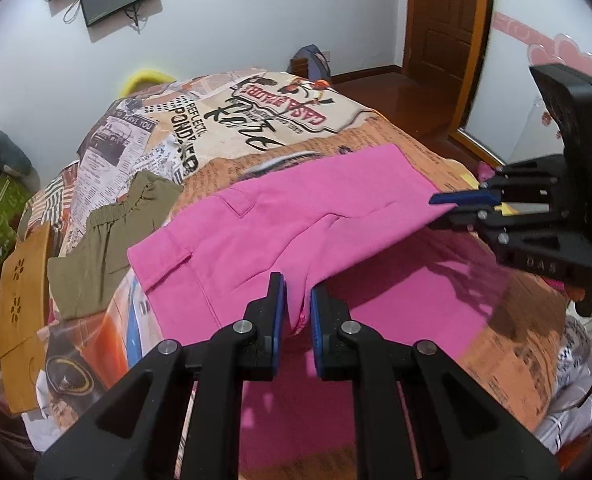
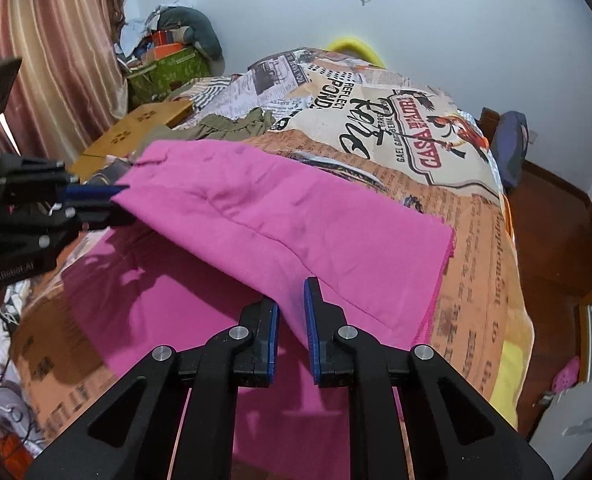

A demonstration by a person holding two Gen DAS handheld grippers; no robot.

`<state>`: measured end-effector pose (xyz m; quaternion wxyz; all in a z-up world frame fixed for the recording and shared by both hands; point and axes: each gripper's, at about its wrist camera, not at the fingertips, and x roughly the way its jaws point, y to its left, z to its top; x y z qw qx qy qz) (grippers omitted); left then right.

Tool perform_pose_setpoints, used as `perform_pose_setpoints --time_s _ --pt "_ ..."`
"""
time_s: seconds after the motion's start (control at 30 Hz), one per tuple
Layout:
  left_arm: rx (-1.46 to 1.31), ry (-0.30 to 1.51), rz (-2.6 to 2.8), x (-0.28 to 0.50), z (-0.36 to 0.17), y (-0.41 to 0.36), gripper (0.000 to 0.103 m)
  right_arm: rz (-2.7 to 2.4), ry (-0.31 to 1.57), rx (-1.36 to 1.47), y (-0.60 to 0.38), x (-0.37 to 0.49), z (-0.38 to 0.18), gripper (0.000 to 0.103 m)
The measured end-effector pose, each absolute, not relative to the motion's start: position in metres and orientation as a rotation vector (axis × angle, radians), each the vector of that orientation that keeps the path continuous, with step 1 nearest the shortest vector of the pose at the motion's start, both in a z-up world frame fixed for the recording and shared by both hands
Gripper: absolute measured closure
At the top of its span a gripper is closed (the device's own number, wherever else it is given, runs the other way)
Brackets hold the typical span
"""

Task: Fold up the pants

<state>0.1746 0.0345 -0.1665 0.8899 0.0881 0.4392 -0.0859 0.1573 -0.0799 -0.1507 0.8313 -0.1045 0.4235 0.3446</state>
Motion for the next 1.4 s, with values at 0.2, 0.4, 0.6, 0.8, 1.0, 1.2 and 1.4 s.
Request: perform_pose_setpoints --time_s 0.2,0.4,0.6,0.8,1.0,1.2,1.4 --pt "0.176 0.934 -0.206 0.144 -0.173 0.022 0.092 0.734 0.918 -0.226 -0.091 0.134 -0.154 0.092" --pt "0.143 0.959 -0.219 0.124 -0.183 0.014 0.092 0.735 0.940 -0.205 -0.103 0.121 -0.155 0.092" --pt "0.107 0.984 -0.228 0.117 -0.190 0.015 0.091 0.744 1.005 -0.209 -0.105 0.111 -0.164 0.092" --pt "0.065 0.945 -0.264 0.099 -0.167 0.022 0.091 0.742 0.994 -0.165 -0.112 0.105 -0.149 0.086" --pt "0.034 0.853 -0.235 0.105 -0.132 0.034 0.091 0.792 0.932 -0.059 -0.105 0.113 -0.122 0.078" --pt "-0.018 0.903 -0.216 0.133 -0.154 0.042 0.091 0.805 0.981 -0.054 -0.072 0.120 -0.140 0.076" --pt "-0.068 1.039 -0.171 0.141 -0.211 0.056 0.091 0.801 1.103 -0.085 -0.058 0.122 -0.189 0.076"
